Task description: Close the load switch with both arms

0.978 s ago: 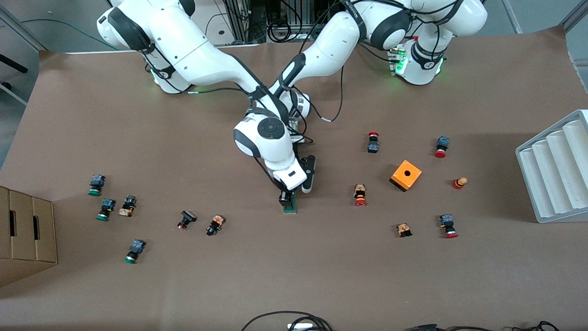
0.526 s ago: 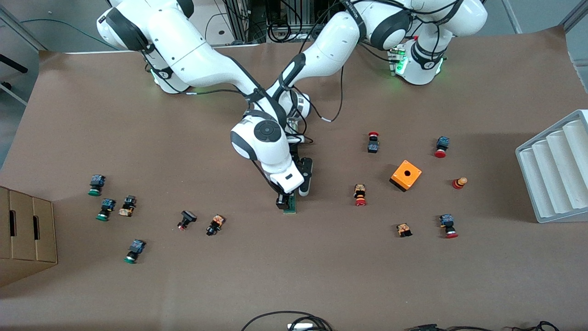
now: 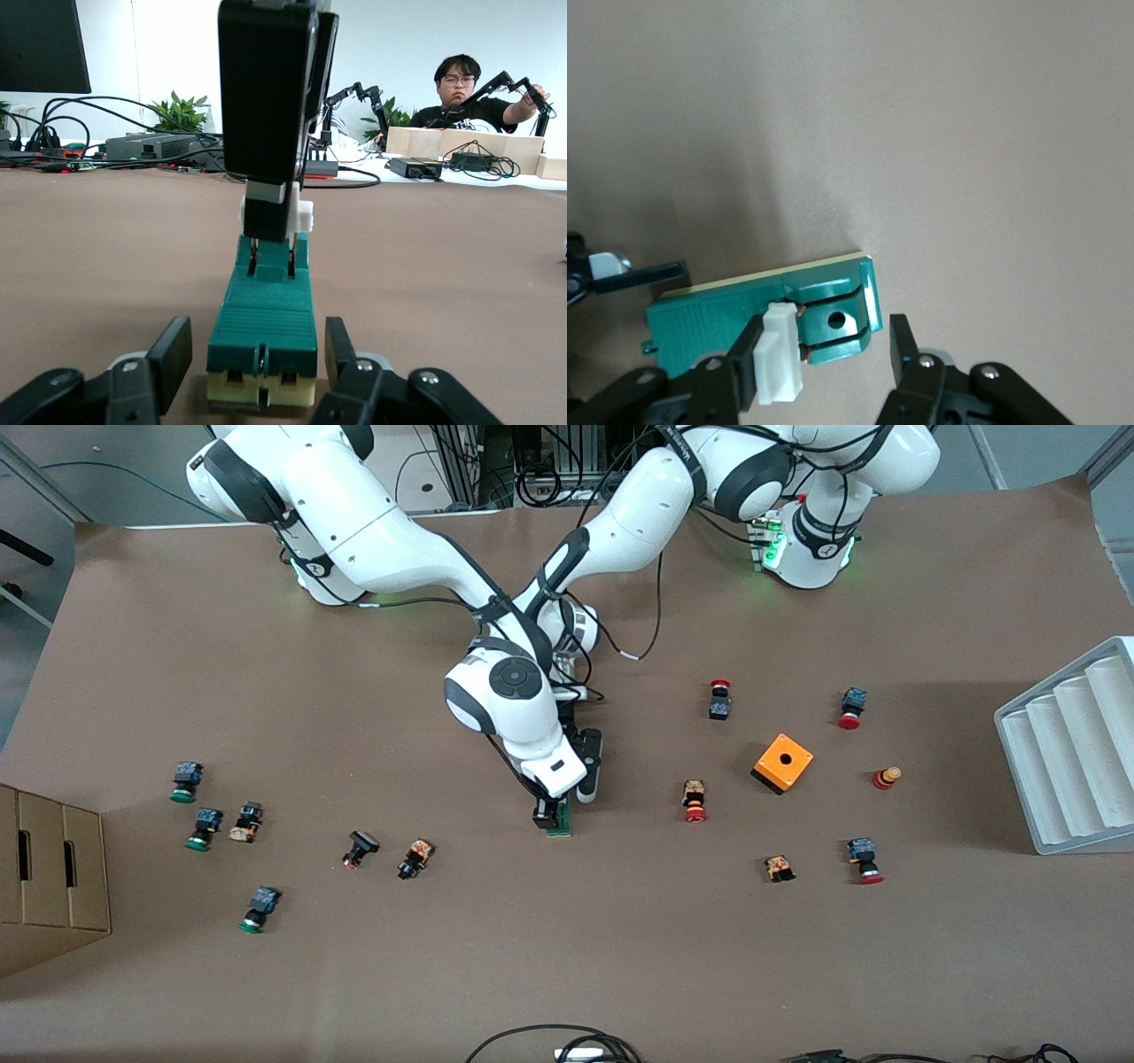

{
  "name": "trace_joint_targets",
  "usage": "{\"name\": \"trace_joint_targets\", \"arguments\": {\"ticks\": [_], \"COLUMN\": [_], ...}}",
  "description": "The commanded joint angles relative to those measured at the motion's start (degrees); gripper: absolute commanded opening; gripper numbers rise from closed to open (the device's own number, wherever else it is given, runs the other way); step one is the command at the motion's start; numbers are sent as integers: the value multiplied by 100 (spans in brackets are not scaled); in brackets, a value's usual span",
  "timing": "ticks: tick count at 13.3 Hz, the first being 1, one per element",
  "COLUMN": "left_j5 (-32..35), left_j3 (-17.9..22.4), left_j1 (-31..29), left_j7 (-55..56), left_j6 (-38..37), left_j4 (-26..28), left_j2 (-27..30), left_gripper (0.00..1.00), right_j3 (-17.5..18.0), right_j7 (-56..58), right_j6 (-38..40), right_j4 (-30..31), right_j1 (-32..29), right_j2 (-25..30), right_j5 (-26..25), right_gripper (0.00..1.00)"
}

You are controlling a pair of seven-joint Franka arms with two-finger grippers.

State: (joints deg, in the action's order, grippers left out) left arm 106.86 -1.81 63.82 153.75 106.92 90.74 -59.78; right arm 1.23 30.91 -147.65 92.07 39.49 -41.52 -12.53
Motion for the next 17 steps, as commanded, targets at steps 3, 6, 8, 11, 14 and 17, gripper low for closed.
{"name": "trace_joint_targets", "arguments": {"ticks": [3,6,8,11,14,17], "left_j5": [98,98,89,98,89,98], "left_j3": [31,31,31,40,31,40], "left_j1": [43,43,43,43,43,43], "left_j7": [129,129,129,129,129,129], "left_j6": [-110,-110,-110,-110,-110,-110], "left_j4": [-56,-65,-65,-65,-65,-65], "left_j2": [-104,-104,-104,-104,-104,-104], "left_gripper": [69,69,69,69,69,69], "right_j3": [0,0,0,0,0,-8], "right_j7": [38,47,47,47,47,47], "right_j6": [-63,-63,-63,-63,-63,-63], "right_j4": [-57,-57,-57,-57,-57,-57], "right_j1": [-99,-135,-144,-144,-144,-144], "right_j2": [74,100,100,100,100,100], "right_j5": [-118,-118,-127,-127,-127,-118], "right_gripper": [62,62,62,62,61,61]}}
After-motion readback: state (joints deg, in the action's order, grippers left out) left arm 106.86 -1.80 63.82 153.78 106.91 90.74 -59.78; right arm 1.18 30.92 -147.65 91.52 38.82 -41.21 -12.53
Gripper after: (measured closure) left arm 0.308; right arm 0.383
